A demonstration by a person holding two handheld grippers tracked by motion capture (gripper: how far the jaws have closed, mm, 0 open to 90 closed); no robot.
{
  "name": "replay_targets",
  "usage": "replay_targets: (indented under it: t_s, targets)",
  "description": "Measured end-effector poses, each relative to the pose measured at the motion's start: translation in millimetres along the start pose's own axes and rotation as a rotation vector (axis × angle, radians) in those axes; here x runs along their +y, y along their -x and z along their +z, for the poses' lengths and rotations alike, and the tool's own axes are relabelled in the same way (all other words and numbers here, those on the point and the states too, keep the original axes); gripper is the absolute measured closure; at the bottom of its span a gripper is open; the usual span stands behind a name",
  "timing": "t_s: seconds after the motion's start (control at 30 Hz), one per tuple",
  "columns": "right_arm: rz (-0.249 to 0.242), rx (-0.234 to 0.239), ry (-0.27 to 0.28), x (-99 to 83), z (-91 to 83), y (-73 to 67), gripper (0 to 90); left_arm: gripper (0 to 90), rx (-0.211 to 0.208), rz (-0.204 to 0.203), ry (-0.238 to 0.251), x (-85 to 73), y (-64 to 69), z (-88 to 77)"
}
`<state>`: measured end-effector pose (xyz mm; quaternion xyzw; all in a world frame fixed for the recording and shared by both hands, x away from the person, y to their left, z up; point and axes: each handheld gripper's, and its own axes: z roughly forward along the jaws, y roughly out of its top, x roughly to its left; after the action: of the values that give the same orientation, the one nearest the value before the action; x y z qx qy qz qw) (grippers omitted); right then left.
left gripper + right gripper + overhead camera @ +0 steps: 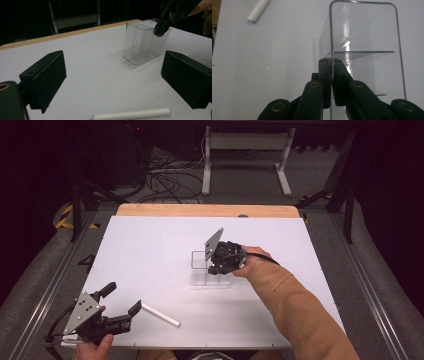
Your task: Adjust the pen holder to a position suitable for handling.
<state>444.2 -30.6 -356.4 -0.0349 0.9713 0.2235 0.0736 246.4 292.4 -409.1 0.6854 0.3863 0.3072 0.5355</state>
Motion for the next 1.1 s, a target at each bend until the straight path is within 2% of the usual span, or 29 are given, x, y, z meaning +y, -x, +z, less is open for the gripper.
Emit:
replay_targets:
  t_s: [0.13,0.37,0.43,0.63,0.7,0.8,0.87,0.93,0.97,1.0,1.03,1.1]
  targets:
    - [-0.020,0.008,-0.009,7.3,8.1,-1.7,86.8,6.8,0.001,0.006,-0.003,0.1,0.5,0.3]
    - [-0.007,0.006,-0.020,12.7,14.8,-1.3,86.7,6.8,0.000,0.004,-0.004,0.0,0.4,0.2]
    - [0.011,-0.001,-0.022,13.8,15.8,-0.7,86.7,6.8,0.000,0.004,-0.001,0.0,0.4,0.0]
    - [-0.007,0.008,-0.021,13.5,18.2,-2.7,86.4,6.8,-0.001,0.004,-0.004,0.0,0.2,0.2]
    - [0.001,0.006,-0.005,12.3,16.9,-2.8,80.2,6.8,-0.002,0.005,-0.005,-0.1,0.3,0.5]
    - [0.040,0.008,0.036,9.6,11.5,-3.9,69.7,6.8,0.000,0.002,-0.005,-0.4,-0.1,0.7]
    - [0.064,-0.020,0.084,6.4,6.7,-6.6,61.3,6.8,0.000,0.002,-0.004,-0.2,-0.5,0.7]
    - [0.094,-0.052,0.155,2.1,0.3,-10.5,53.1,6.5,-0.001,0.007,-0.004,0.6,-0.1,0.8]
    - [0.094,-0.052,0.155,2.1,0.3,-10.5,53.1,6.2,-0.001,0.007,-0.004,0.6,-0.1,0.8]
    - [0.147,-0.072,0.228,-2.5,-6.3,-14.9,41.9,5.8,-0.004,0.016,-0.001,2.1,0.9,0.7]
    - [0.171,-0.081,0.266,-4.4,-9.4,-17.0,35.7,5.4,-0.005,0.018,0.002,2.8,1.4,0.6]
    - [0.215,-0.097,0.325,-6.3,-15.0,-22.5,28.4,5.2,-0.008,0.019,0.007,3.8,1.4,0.1]
